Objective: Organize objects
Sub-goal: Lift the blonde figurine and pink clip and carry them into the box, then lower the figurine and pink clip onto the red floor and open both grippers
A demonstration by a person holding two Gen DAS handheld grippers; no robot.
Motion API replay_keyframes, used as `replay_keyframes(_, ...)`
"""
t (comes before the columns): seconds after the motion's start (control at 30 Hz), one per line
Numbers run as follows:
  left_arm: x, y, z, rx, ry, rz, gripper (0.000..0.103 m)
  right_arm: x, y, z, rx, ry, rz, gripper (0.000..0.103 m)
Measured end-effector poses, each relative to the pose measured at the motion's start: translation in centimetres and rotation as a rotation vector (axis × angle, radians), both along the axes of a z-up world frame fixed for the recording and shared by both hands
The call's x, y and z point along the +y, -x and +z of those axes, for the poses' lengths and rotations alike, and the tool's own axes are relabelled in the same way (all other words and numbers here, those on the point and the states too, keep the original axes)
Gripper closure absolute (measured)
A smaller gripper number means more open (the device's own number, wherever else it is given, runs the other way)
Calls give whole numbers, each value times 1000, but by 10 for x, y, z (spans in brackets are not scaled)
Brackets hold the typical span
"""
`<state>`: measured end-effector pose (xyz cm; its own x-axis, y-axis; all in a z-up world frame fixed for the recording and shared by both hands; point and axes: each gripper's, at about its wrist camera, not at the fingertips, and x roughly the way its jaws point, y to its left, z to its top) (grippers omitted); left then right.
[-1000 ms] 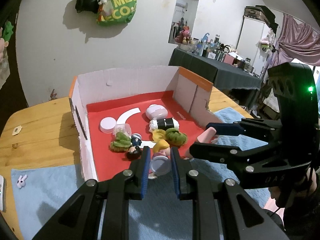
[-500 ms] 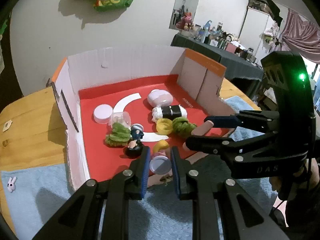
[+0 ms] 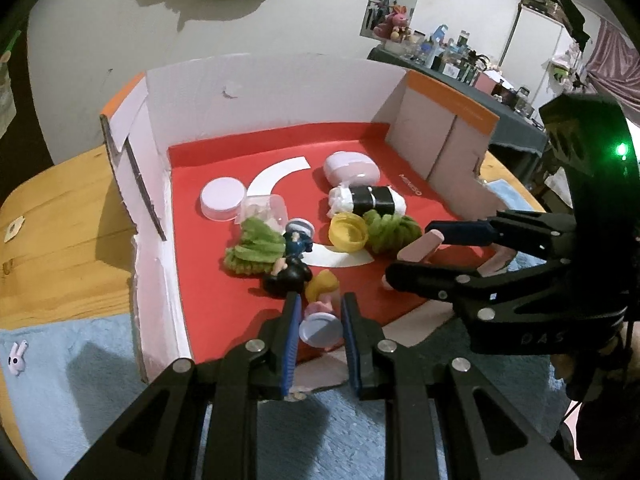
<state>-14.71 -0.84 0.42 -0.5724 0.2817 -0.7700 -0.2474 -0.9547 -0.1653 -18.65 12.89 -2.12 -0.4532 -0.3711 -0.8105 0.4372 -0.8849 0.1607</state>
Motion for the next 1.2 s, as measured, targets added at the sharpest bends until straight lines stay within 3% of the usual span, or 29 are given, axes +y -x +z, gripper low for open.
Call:
replay_keyframes(0.87,-3,9,-4,3,-9,25,81,4,8,-3,-18,33,-5,39)
replay_keyframes(1.0,-4,10,-3,9,-10,32,67,3,6,-2,-15,39,-2,36)
replay_keyframes(1.2,-5,6,0,27,-2,34,62,3,3,1,-4,45,-2,33)
